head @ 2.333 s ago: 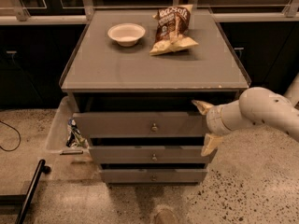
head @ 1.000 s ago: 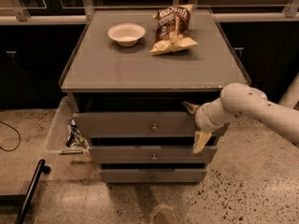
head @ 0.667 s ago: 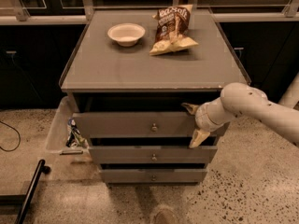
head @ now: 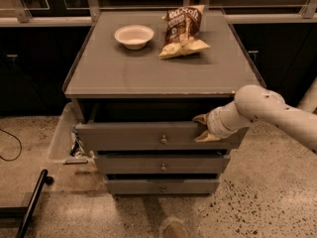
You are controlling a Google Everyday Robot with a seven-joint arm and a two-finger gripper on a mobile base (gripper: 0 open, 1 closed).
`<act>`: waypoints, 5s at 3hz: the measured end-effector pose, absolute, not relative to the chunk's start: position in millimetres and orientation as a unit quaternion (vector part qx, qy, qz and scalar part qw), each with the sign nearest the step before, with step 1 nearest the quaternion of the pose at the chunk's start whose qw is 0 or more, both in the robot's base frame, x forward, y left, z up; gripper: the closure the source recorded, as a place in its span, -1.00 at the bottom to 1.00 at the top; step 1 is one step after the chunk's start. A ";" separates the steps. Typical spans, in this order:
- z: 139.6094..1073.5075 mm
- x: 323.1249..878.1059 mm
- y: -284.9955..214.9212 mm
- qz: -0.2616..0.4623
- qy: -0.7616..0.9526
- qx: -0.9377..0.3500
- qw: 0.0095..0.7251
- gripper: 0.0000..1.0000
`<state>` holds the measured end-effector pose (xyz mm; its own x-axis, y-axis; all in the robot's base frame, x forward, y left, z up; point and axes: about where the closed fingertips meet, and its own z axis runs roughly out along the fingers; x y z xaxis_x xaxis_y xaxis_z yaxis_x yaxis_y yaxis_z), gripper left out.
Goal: Open top drawer
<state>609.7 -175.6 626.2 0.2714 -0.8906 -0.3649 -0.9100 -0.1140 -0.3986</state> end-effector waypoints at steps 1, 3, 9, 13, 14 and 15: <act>632.4 609.7 -175.5 0.017 0.603 -0.746 0.281 0.78; 632.3 609.7 -175.5 0.017 0.603 -0.746 0.281 0.26; 631.5 582.3 -173.3 0.064 0.593 -0.753 0.278 0.05; 635.6 556.8 -178.8 0.096 0.580 -0.756 0.287 1.00; 634.9 550.5 -179.9 0.097 0.579 -0.757 0.288 1.00; 634.9 550.5 -179.9 0.097 0.579 -0.757 0.288 0.62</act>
Offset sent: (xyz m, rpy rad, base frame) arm 0.0000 0.0000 0.0056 0.0000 0.0000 0.0000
